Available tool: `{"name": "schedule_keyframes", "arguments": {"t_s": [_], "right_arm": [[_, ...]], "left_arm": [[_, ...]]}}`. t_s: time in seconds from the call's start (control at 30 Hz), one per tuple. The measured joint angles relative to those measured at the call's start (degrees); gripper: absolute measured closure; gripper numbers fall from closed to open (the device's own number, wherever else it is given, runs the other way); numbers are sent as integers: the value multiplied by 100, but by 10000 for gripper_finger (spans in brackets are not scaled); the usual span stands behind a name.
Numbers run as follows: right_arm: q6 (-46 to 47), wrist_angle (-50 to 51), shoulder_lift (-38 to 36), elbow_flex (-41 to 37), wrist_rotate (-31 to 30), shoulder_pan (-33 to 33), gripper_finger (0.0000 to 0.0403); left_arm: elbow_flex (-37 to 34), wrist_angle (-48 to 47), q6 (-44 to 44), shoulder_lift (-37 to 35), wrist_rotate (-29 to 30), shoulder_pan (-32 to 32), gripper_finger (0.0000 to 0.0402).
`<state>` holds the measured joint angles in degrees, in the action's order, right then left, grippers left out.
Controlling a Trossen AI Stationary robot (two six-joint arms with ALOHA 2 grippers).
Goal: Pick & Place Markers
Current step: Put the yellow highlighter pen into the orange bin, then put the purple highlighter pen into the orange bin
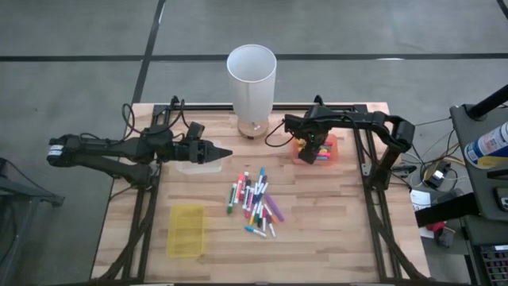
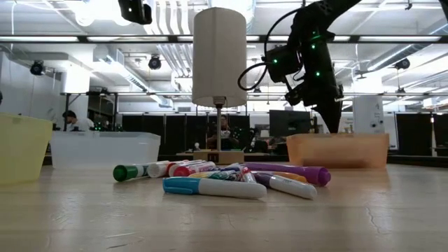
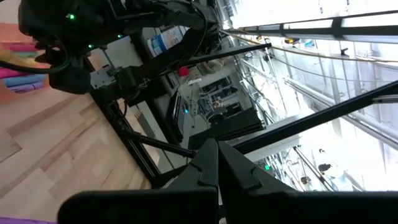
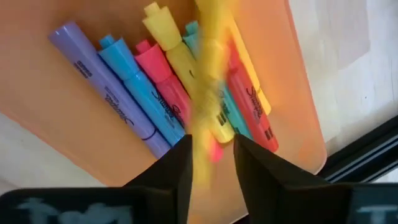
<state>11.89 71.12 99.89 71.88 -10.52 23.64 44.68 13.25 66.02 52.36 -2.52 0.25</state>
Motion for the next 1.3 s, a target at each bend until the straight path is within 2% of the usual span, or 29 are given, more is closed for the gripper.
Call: {"name": "schedule_keyframes", "arguments": {"t_s": [0.27,0.37,0.8,1.1,1.3], "right_arm": [[236,110,-6,24,15,-12,241],[488,235,-17,188,225,-28,233],[1434,190,-226,1622,1039,-860,225],[2270,-520,-226,2346,2019,-1414,225],[2754,-1413,-226,2318,2108,-1722,225]], "left_arm": [[-1,1,0,0,-149,-4,401],[-1,0,0,0,-149,-4,401],[-1,3,1,2,-152,-2,401],[-1,4,2,2,-154,0,401],[0,7,101,0,-167,0,401]]}}
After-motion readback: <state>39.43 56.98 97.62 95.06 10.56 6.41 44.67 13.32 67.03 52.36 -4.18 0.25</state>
